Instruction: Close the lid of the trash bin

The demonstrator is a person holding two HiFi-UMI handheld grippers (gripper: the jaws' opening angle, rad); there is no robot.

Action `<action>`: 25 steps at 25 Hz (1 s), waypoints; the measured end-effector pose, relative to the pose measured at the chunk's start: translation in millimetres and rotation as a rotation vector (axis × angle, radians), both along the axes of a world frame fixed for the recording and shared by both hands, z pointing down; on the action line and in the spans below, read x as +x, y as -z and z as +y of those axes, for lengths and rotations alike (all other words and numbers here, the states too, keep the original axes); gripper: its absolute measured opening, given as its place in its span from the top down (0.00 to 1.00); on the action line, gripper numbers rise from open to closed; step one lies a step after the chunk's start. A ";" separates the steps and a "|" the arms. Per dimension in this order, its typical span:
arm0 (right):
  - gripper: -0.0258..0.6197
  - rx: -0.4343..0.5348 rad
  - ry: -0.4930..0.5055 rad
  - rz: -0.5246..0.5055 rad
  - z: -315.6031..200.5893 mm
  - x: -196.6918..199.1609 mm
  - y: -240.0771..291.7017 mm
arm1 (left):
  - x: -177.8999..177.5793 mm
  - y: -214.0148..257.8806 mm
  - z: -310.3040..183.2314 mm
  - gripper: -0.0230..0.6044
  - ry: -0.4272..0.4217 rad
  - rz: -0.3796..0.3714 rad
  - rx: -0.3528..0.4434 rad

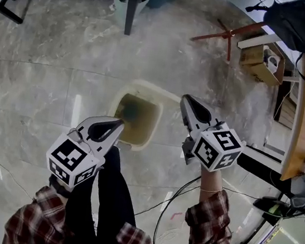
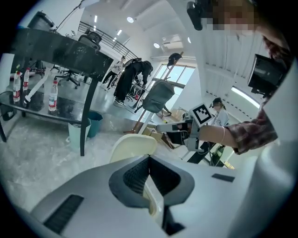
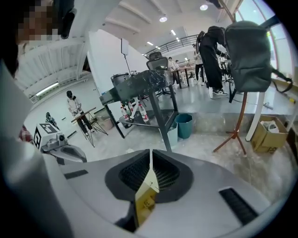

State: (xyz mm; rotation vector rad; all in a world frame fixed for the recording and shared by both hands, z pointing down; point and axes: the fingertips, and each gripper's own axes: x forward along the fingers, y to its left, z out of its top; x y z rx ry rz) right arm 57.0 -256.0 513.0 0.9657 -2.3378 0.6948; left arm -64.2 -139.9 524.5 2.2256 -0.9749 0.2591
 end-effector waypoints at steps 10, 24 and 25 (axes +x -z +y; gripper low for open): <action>0.88 -0.152 0.272 -0.022 -17.3 -14.6 -23.5 | -1.6 -19.1 -22.0 0.95 0.009 0.003 -0.052; 0.83 -0.455 0.511 -0.104 9.0 -29.6 -50.6 | -7.8 -26.9 -18.0 0.95 -0.034 0.020 -0.083; 0.83 -0.457 0.506 -0.106 11.7 -29.3 -50.5 | -7.0 -27.1 -16.3 0.95 -0.040 0.022 -0.084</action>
